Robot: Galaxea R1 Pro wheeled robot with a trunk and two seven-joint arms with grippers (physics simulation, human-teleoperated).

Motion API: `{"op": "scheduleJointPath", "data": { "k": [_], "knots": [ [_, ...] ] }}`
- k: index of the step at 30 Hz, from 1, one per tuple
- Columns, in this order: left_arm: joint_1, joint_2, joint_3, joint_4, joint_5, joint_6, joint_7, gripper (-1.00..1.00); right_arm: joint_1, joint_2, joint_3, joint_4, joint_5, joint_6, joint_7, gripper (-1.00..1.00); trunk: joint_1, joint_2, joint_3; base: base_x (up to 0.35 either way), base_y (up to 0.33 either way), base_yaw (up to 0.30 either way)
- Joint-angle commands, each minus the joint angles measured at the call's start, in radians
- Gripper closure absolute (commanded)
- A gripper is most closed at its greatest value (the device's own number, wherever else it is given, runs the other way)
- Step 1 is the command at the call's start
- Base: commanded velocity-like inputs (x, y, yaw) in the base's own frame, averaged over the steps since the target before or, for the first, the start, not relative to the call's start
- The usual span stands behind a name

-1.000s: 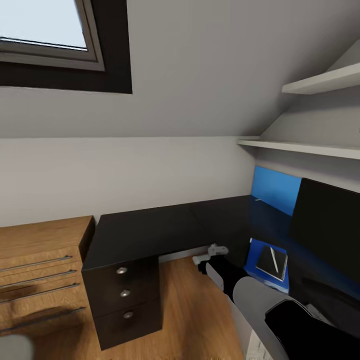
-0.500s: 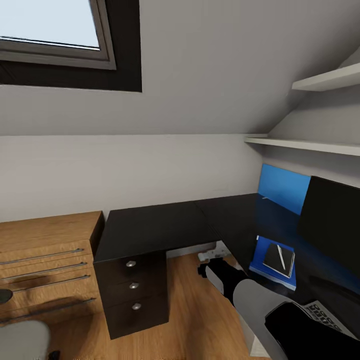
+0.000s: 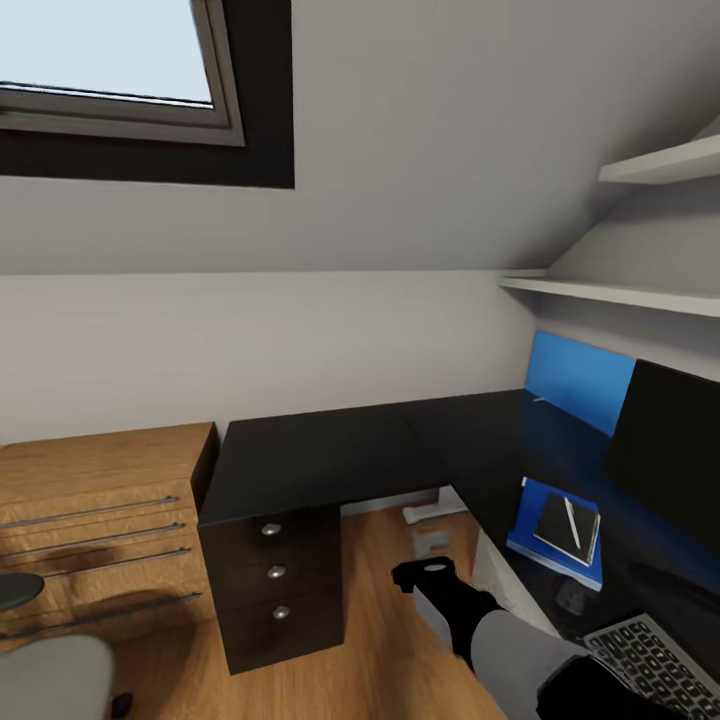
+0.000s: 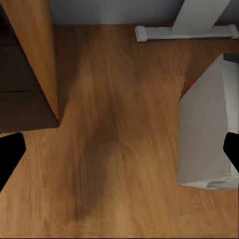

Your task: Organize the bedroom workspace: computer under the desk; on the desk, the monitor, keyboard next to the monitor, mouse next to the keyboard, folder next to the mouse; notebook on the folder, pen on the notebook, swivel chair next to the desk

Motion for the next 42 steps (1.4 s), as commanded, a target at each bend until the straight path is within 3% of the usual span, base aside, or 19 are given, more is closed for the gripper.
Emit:
{"op": "scheduleJointPath", "data": {
  "k": [1, 4, 9, 13, 16, 23, 27, 32, 36, 42],
  "knots": [
    [-0.001, 0.0, -0.008, -0.001, 0.01, -0.004, 0.006, -1.0, 0.026, 0.0, 0.013, -0.001, 0.016, -0.012, -0.006, -1.0, -0.004, 0.006, 0.002, 0.0, 0.0, 0.001],
    [-0.001, -0.003, -0.008, -0.001, 0.009, -0.004, 0.006, -1.0, 0.124, 0.0, 0.022, 0.0, 0.095, -0.078, -0.011, -1.0, -0.015, 0.027, 0.011, 0.0, 0.0, 0.0],
    [-0.001, -0.008, -0.008, -0.001, 0.008, -0.004, 0.005, -1.0, 0.205, 0.0, 0.022, 0.003, 0.138, -0.13, -0.012, -1.0, -0.035, 0.062, 0.027, 0.0, 0.0, 0.0],
    [-0.001, -0.01, -0.009, 0.001, 0.009, -0.004, 0.005, -1.0, 0.248, 0.0, 0.022, 0.029, 0.149, -0.17, -0.012, -1.0, -0.05, 0.09, 0.04, 0.0, 0.0, 0.0],
    [-0.001, -0.015, -0.009, 0.049, 0.007, -0.017, 0.001, -1.0, 0.272, 0.0, 0.022, 0.093, 0.152, -0.233, -0.013, -1.0, -0.061, 0.111, 0.049, 0.0, 0.0, 0.0],
    [-0.001, -0.042, -0.015, 0.222, 0.006, -0.215, -0.005, -1.0, 0.309, 0.0, 0.019, 0.2, 0.153, -0.41, -0.012, -1.0, -0.088, 0.16, 0.071, 0.0, 0.0, 0.0],
    [-0.001, -0.05, -0.018, 0.291, 0.006, -0.253, -0.007, -1.0, 0.341, 0.0, 0.017, 0.208, 0.154, -0.45, -0.011, -1.0, -0.104, 0.188, 0.084, 0.0, 0.0, 0.0],
    [0.0, -0.053, -0.019, 0.351, 0.009, -0.341, -0.044, -1.0, 0.4, 0.0, 0.017, 0.211, 0.155, -0.573, -0.012, -1.0, -0.123, 0.223, 0.1, 0.0, 0.0, 0.005],
    [0.002, -0.053, -0.019, 0.365, 0.01, -0.363, -0.088, -1.0, 0.451, -0.023, 0.017, 0.212, 0.155, -0.624, -0.011, -1.0, -0.138, 0.251, 0.116, 0.0, 0.0, 0.068],
    [0.004, -0.068, -0.019, 0.368, 0.011, -0.367, -0.099, -1.0, 0.493, -0.066, 0.017, 0.212, 0.151, -0.672, -0.008, -1.0, -0.161, 0.293, 0.143, -0.042, 0.0, 0.042]
  ]
}}
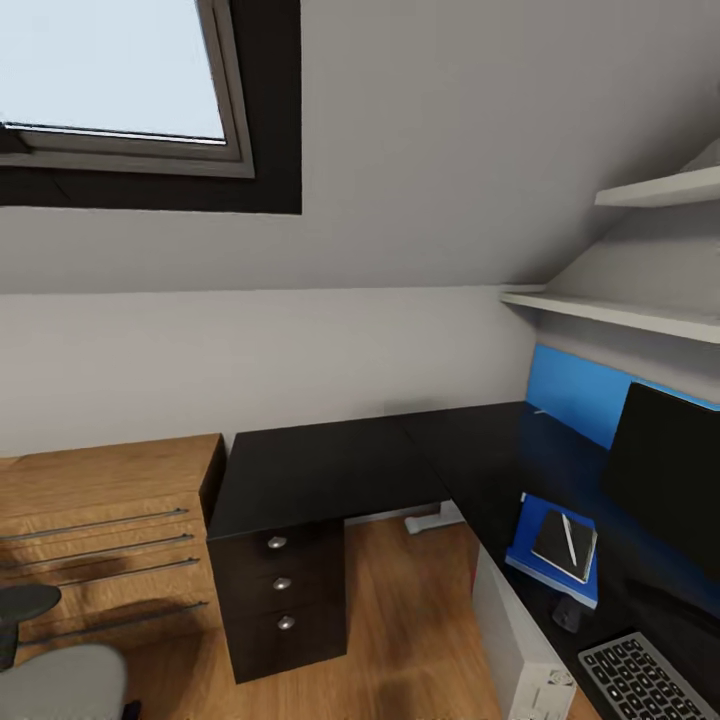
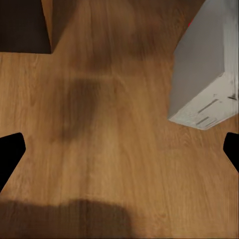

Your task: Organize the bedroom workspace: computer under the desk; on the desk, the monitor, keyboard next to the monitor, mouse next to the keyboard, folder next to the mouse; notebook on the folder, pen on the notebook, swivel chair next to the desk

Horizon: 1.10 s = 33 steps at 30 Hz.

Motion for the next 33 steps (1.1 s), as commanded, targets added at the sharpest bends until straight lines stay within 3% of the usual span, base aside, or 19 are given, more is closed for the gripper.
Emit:
{"op": "scheduleJointPath", "data": {
  "k": [1, 5, 15, 21, 25, 31, 33],
  "knots": [
    [0.0, -0.002, -0.008, 0.0, 0.0, -0.001, 0.007, -1.0, 0.003, -0.003, 0.01, 0.002, -0.009, -0.016, -0.002, -1.0, -0.004, 0.006, 0.003, -0.194, 0.0, 0.013],
    [0.0, -0.009, -0.008, 0.0, 0.001, -0.002, 0.006, -1.0, 0.041, -0.011, 0.011, 0.002, -0.008, -0.079, -0.002, -1.0, -0.019, 0.034, 0.022, -0.272, 0.0, 0.049],
    [-0.001, -0.012, -0.009, 0.0, 0.0, 0.002, 0.006, -1.0, 0.071, -0.016, 0.011, 0.003, -0.008, -0.091, -0.001, -1.0, -0.058, 0.104, 0.067, -0.299, 0.0, 0.16],
    [-0.001, -0.009, -0.008, 0.0, 0.001, 0.001, 0.006, -1.0, 0.112, -0.041, 0.009, 0.004, -0.009, -0.096, 0.0, -1.0, -0.081, 0.146, 0.094, -0.049, 0.0, 0.171],
    [0.004, -0.006, -0.008, 0.001, 0.002, 0.0, 0.005, -1.0, 0.151, -0.067, 0.01, 0.004, -0.01, -0.165, 0.0, -1.0, -0.096, 0.174, 0.109, -0.005, 0.0, 0.162],
    [0.004, -0.006, -0.008, 0.001, 0.002, 0.0, 0.005, -1.0, 0.151, -0.067, 0.01, 0.004, -0.01, -0.165, 0.0, -1.0, -0.119, 0.216, 0.131, -0.003, 0.0, 0.159],
    [0.041, -0.006, -0.008, 0.001, 0.002, -0.039, 0.005, -1.0, 0.189, -0.078, 0.009, 0.004, -0.033, -0.282, -0.002, -1.0, -0.127, 0.23, 0.137, -0.002, 0.0, 0.172]
  ]
}}
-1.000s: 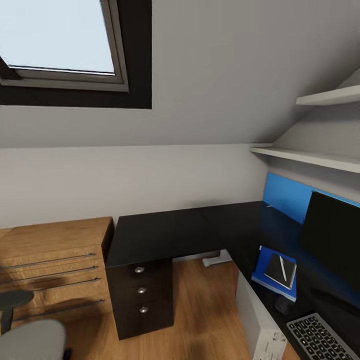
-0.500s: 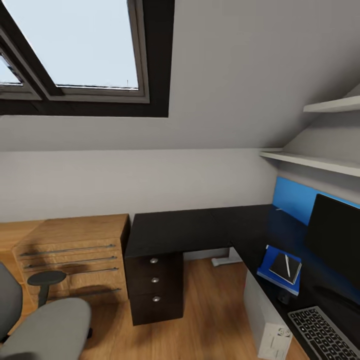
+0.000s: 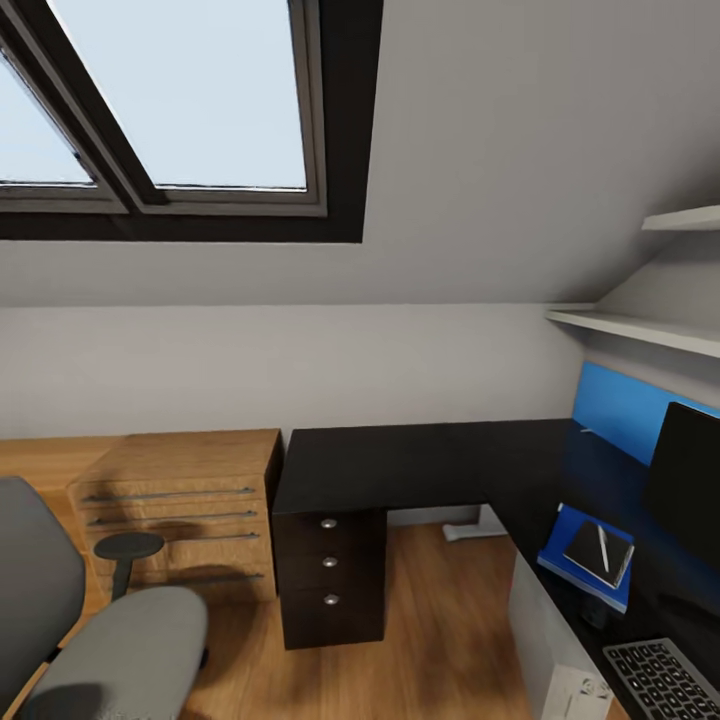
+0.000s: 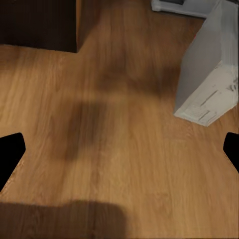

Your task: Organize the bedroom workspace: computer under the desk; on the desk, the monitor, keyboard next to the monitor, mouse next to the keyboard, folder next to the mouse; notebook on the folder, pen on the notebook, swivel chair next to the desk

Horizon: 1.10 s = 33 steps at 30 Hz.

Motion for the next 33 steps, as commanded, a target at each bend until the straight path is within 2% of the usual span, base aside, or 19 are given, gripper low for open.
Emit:
{"op": "scheduleJointPath", "data": {
  "k": [1, 3, 6, 10, 11, 14, 15, 18, 19, 22, 25, 33],
  "knots": [
    [0.013, -0.001, -0.01, 0.0, -0.001, -0.019, 0.008, -1.0, 0.012, -0.003, 0.01, 0.002, -0.019, -0.045, -0.003, -1.0, -0.004, 0.006, 0.001, -0.001, 0.0, 0.178],
    [0.054, -0.003, -0.011, 0.0, -0.003, -0.084, 0.006, -1.0, 0.045, -0.01, 0.01, 0.002, -0.069, -0.155, -0.005, -1.0, -0.011, 0.02, 0.006, -0.001, 0.0, 0.186],
    [0.09, -0.005, -0.012, -0.001, -0.005, -0.159, -0.011, -1.0, 0.061, -0.011, 0.011, 0.002, -0.098, -0.22, -0.006, -1.0, -0.023, 0.041, 0.013, 0.0, 0.0, 0.19],
    [0.118, -0.011, -0.013, -0.001, -0.015, -0.222, -0.065, -1.0, 0.072, -0.006, 0.013, 0.002, -0.112, -0.254, -0.007, -1.0, -0.038, 0.069, 0.022, 0.0, 0.0, 0.192],
    [0.13, -0.015, -0.014, 0.0, -0.031, -0.248, -0.099, -1.0, 0.077, 0.0, 0.013, 0.002, -0.117, -0.262, -0.008, -1.0, -0.042, 0.076, 0.024, 0.0, 0.0, 0.193],
    [0.133, -0.016, -0.014, 0.0, -0.036, -0.251, -0.107, -1.0, 0.079, 0.001, 0.013, 0.001, -0.118, -0.261, -0.008, -1.0, -0.053, 0.097, 0.03, 0.0, 0.0, 0.193],
    [0.134, -0.014, -0.013, -0.001, -0.037, -0.248, -0.106, -1.0, 0.079, 0.0, 0.012, 0.001, -0.12, -0.228, -0.007, -1.0, -0.057, 0.104, 0.033, 0.0, 0.0, 0.193],
    [0.134, -0.014, -0.013, -0.001, -0.037, -0.248, -0.105, -1.0, 0.079, 0.0, 0.011, 0.0, -0.122, -0.197, -0.006, -1.0, -0.069, 0.125, 0.039, 0.0, 0.0, 0.193],
    [0.134, -0.014, -0.013, -0.001, -0.037, -0.232, -0.105, -1.0, 0.079, 0.0, 0.01, -0.002, -0.124, -0.151, -0.005, -1.0, -0.073, 0.132, 0.041, 0.0, 0.0, 0.193],
    [0.134, -0.013, -0.012, -0.001, -0.036, -0.197, -0.105, -1.0, 0.079, -0.001, 0.009, -0.004, -0.125, -0.112, -0.005, -1.0, -0.084, 0.153, 0.047, 0.0, 0.0, 0.193],
    [0.133, -0.01, -0.009, -0.001, -0.034, -0.137, -0.104, -1.0, 0.079, -0.002, 0.008, -0.01, -0.126, -0.033, -0.003, -1.0, -0.096, 0.174, 0.053, 0.0, 0.0, 0.193],
    [0.134, -0.009, -0.008, -0.001, -0.033, -0.117, -0.103, -1.0, 0.079, -0.003, 0.007, -0.021, -0.127, -0.001, -0.002, -1.0, -0.126, 0.23, 0.07, 0.0, 0.0, 0.193]
  ]
}}
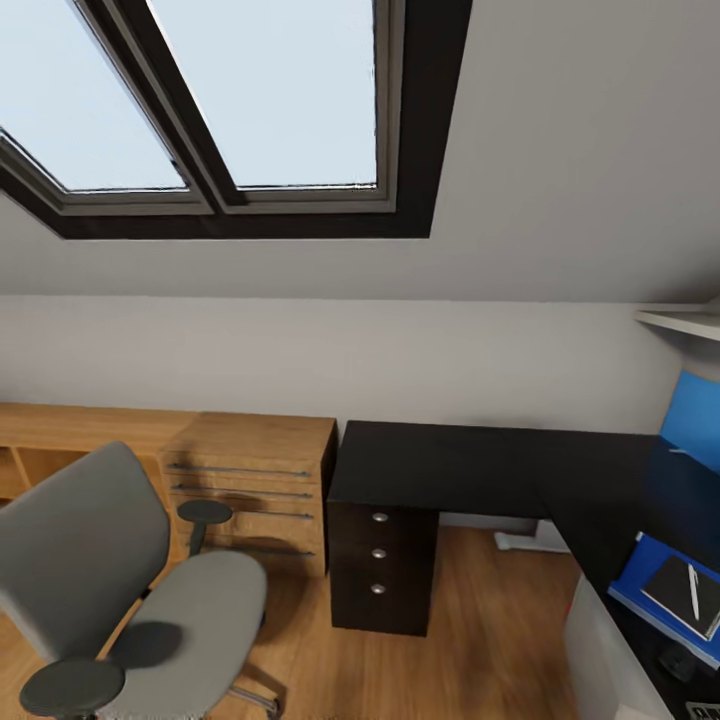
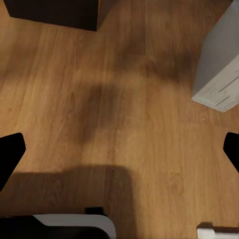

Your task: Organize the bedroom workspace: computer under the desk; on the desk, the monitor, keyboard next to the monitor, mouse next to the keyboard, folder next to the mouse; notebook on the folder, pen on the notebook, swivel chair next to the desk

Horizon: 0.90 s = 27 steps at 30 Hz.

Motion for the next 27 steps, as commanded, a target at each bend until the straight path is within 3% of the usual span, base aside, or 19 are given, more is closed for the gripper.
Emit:
{"op": "scheduleJointPath", "data": {
  "k": [1, 7, 9, 27],
  "knots": [
    [0.001, 0.0, -0.009, -0.002, 0.01, 0.0, 0.0, -1.0, 0.0, 0.0, 0.008, 0.0, -0.006, 0.0, -0.006, -1.0, -0.004, 0.007, 0.002, 0.0, 0.0, 0.196],
    [0.0, 0.0, -0.009, -0.002, 0.01, 0.001, 0.0, -1.0, 0.0, -0.001, -0.003, -0.017, -0.082, 0.002, -0.006, -1.0, -0.027, 0.049, 0.015, 0.0, 0.0, 0.217],
    [0.001, 0.001, -0.007, -0.002, 0.01, -0.005, 0.0, -1.0, 0.0, -0.004, -0.005, -0.043, -0.149, 0.0, -0.006, -1.0, -0.034, 0.062, 0.02, 0.0, 0.0, 0.228],
    [0.001, 0.0, -0.002, -0.003, 0.01, -0.011, 0.0, -1.0, 0.0, -0.004, -0.006, -0.053, -0.168, -0.013, -0.006, -1.0, -0.034, 0.062, 0.001, 0.0, 0.0, 0.211]
  ]
}}
